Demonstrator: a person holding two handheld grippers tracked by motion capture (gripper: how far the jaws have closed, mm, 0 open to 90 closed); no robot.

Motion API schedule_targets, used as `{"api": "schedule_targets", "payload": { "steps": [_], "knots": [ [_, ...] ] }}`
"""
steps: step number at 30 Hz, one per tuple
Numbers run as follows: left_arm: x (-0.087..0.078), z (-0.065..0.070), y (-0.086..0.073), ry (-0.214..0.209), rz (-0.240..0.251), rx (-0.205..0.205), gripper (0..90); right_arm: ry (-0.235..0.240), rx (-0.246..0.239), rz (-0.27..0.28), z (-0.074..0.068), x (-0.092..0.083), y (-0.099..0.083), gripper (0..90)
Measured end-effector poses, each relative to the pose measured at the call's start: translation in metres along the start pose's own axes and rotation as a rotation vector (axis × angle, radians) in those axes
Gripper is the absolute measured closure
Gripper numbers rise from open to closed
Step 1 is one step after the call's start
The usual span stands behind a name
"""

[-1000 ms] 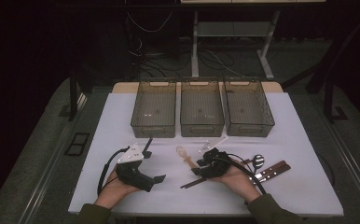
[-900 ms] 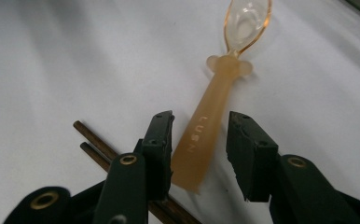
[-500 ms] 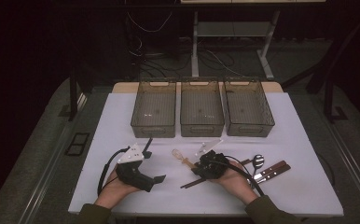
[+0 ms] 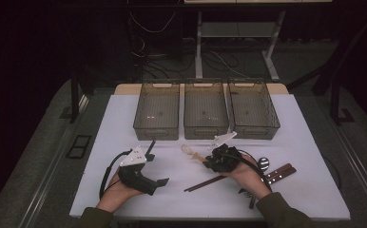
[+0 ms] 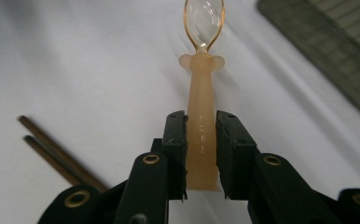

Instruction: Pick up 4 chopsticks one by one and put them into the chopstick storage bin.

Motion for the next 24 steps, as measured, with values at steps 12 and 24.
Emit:
{"api": "schedule_targets", "payload": {
  "steps": [12, 24],
  "knots": [
    [0.0, 0.0, 0.0, 0.0, -0.004, 0.002, 0.0, -0.055, 0.027, -0.015, 0.046, -0.006, -0.014, 74.2],
    [-0.001, 0.0, -0.001, -0.002, -0.001, -0.002, 0.0, -0.055, 0.053, 0.035, 0.049, -0.019, -0.02, 52.6]
  ]
}}
Point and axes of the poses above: each handheld gripper's, and its own axes: x roughly forward along the jaws, y roughly out of its top, z roughly to its right, the point moved 1 cm from there along x, roughly forward along the jaws, and after that the axes turned 7 degrees about -z, right-handed, at the moved point
